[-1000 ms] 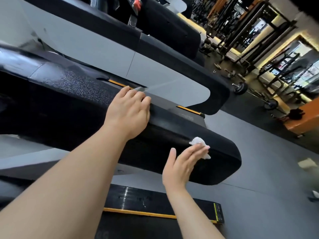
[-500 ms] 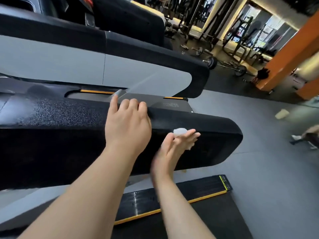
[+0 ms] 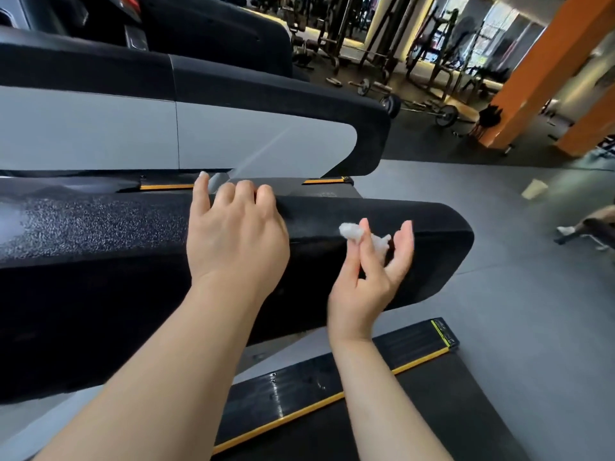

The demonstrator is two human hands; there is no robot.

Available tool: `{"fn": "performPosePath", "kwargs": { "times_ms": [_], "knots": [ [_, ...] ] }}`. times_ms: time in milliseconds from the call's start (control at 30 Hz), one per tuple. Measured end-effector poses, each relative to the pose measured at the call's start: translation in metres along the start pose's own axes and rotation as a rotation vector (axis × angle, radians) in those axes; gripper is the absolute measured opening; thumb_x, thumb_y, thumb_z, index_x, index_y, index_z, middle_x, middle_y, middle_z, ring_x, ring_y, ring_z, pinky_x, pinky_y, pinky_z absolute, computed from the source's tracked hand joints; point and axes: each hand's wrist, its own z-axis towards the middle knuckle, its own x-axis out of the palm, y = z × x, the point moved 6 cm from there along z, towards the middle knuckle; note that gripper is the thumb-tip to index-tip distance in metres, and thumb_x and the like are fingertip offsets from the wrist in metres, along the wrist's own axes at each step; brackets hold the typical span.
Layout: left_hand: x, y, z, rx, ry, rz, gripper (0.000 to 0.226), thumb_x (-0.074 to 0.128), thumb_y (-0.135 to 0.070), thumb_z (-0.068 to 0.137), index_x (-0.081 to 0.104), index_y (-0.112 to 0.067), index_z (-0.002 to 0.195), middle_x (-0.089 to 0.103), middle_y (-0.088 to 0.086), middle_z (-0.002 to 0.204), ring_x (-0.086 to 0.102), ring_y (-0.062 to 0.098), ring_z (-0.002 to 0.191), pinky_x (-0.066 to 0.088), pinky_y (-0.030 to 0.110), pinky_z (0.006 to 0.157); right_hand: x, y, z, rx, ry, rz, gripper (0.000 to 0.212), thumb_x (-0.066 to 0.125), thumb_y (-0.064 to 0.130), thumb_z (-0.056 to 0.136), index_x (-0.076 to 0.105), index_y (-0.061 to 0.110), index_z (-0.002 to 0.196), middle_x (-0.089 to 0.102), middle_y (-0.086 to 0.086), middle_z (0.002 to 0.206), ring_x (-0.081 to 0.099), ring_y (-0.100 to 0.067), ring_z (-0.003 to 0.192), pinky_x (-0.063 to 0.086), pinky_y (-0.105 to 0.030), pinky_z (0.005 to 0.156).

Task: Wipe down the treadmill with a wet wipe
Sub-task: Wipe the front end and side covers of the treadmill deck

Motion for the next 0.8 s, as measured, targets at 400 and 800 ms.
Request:
{"fn": "performPosePath", "kwargs": {
  "times_ms": [400, 800],
  "knots": [
    [0.001, -0.001, 0.001, -0.021, -0.016, -0.023, 0.029, 0.033, -0.013, 0.079, 0.060, -0.004, 0.072, 0.062, 0.017, 0.073, 0.059, 0.035, 0.073, 0.017, 0.044, 0.104, 0.019, 0.021, -0.035, 0.478, 0.066, 0.369, 0.030, 0.049, 0.021, 0.097, 0.057, 0.001, 0.119, 0.050, 0.012, 0.090, 0.050, 0.006, 0.083, 0.045, -0.013, 0.080],
    [0.001, -0.001, 0.000, -0.015, 0.045, -0.026, 0.036, 0.028, -0.016, 0.082, 0.062, -0.002, 0.080, 0.062, 0.017, 0.076, 0.058, 0.036, 0.075, 0.027, 0.050, 0.106, -0.030, -0.089, 0.003, 0.658, -0.149, 0.239, 0.032, 0.037, 0.016, 0.102, 0.056, 0.000, 0.123, 0.052, 0.001, 0.102, 0.055, -0.020, 0.100, 0.032, -0.003, 0.073]
  ]
}}
